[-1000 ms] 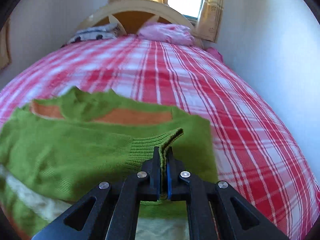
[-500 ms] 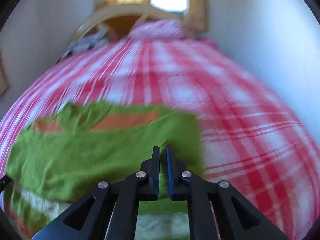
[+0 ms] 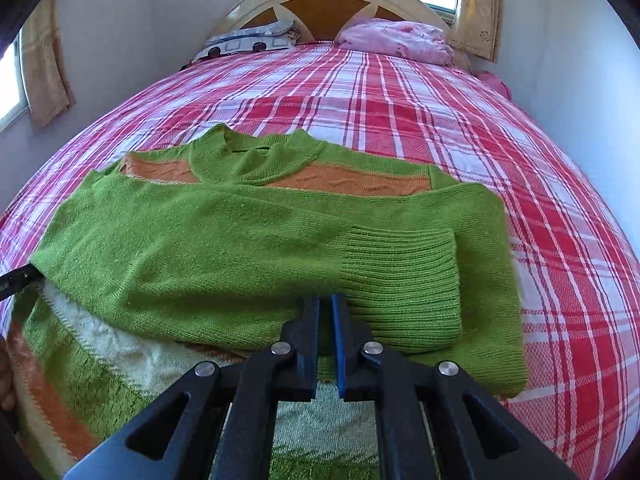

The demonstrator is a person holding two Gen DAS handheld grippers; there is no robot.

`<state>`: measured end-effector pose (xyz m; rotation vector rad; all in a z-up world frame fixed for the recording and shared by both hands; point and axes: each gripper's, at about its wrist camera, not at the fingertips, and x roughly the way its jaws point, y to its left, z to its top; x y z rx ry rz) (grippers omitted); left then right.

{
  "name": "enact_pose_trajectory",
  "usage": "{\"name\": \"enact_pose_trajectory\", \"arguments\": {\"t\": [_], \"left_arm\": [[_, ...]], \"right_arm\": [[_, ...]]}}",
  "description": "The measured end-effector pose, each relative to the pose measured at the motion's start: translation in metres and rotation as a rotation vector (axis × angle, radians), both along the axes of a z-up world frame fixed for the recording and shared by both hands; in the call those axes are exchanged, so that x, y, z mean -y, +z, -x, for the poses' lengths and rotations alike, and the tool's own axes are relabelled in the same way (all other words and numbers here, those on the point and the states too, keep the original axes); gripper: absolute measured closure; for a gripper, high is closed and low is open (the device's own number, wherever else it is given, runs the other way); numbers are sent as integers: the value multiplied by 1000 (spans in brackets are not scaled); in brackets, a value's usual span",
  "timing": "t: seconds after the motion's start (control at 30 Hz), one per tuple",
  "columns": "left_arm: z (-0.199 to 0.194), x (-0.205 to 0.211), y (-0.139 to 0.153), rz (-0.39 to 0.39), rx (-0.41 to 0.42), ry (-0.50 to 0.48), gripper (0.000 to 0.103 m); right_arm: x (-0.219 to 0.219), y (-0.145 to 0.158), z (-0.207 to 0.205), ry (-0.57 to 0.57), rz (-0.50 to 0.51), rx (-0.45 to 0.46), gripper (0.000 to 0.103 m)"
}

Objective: Fold small clothes

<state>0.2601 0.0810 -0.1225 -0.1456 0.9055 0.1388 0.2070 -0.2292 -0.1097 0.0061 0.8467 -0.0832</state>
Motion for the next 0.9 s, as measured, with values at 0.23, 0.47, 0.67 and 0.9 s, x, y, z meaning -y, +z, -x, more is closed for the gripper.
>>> {"name": "enact_pose_trajectory", "arguments": {"t": [0.23,0.47,0.67,0.9], "left_arm": [[62,-16,24,22,114,-205,3],[142,-59,38,75,175,-479,3],[187,-65,22,143,133,-578,3],[235,-43,16,109,61,-793,4]], "right_arm": [[-4,23,17,-1,-6,4,96],[-4,72,122,34,-104,148,44],[-5,72,205,7,-90,148,41],[-19,71,275,21,-14,160,41]]}}
